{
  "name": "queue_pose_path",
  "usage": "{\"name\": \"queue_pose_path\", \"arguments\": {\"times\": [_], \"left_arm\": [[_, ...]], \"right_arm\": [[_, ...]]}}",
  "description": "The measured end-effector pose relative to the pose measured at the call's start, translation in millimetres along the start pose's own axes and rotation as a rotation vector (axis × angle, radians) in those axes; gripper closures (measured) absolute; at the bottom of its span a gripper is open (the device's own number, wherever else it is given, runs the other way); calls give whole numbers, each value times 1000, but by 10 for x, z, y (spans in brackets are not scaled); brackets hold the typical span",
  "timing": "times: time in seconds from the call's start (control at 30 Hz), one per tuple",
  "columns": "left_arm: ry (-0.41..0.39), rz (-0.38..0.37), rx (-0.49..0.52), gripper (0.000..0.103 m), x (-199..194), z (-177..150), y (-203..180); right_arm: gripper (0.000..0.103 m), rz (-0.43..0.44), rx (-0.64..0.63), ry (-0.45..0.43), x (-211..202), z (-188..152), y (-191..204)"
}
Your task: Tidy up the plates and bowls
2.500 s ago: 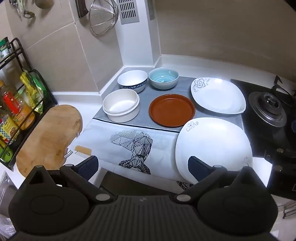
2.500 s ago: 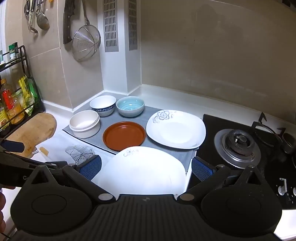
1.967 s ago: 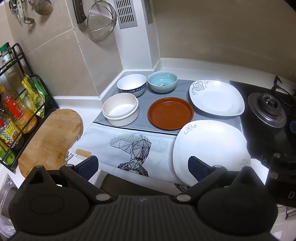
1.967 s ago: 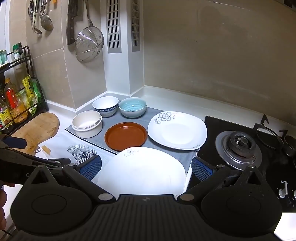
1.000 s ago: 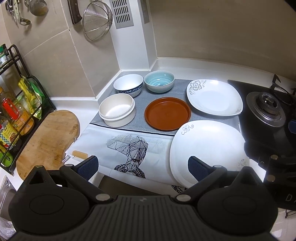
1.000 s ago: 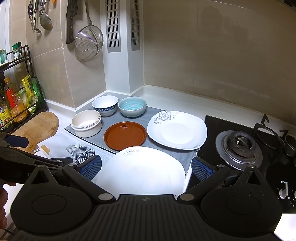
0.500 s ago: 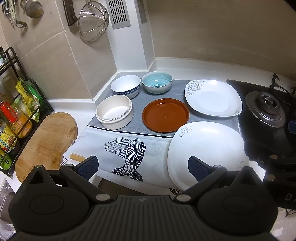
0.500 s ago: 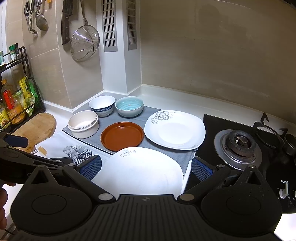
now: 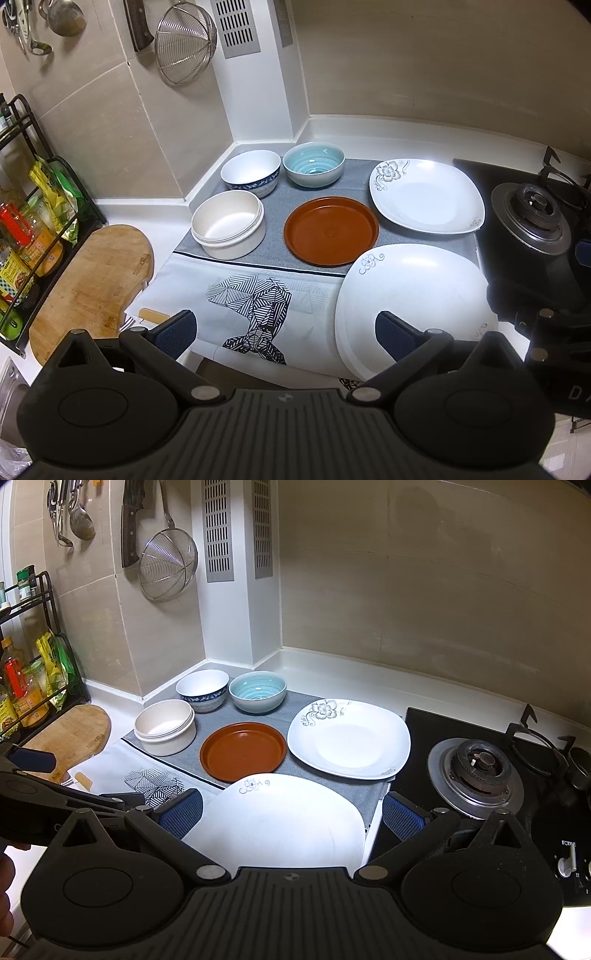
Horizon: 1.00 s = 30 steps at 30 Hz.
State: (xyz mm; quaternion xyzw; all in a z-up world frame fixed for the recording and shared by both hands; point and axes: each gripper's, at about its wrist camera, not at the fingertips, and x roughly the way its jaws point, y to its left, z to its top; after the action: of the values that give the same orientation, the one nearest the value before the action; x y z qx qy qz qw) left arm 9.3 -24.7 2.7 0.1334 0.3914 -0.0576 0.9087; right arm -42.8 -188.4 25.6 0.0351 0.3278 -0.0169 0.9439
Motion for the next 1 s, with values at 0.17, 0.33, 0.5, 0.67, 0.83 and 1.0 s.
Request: {"name": "queue_pose_path", "arguments": {"times": [0.17,0.33,0.5,0.67,0.83,1.0], "left_arm": [[2,-3,2,0,21,-9,7],[3,-3,2,0,29,-16,4],[10,-6,5,0,60,-23,30],[22,-11,1,0,134,3,88],[41,-11,-24,0,283,88,211],[95,-24,-94,0,568,235,439]], "right_arm": [[0,-1,1,3,20,7,-9],[0,-3,0,6,39,12,1],[0,-6,1,12,55,11,27],[0,-7,-4,21,110,44,70],[0,-16,-4,38,224,95,101],[0,-34,2,65,434,190,139]]}}
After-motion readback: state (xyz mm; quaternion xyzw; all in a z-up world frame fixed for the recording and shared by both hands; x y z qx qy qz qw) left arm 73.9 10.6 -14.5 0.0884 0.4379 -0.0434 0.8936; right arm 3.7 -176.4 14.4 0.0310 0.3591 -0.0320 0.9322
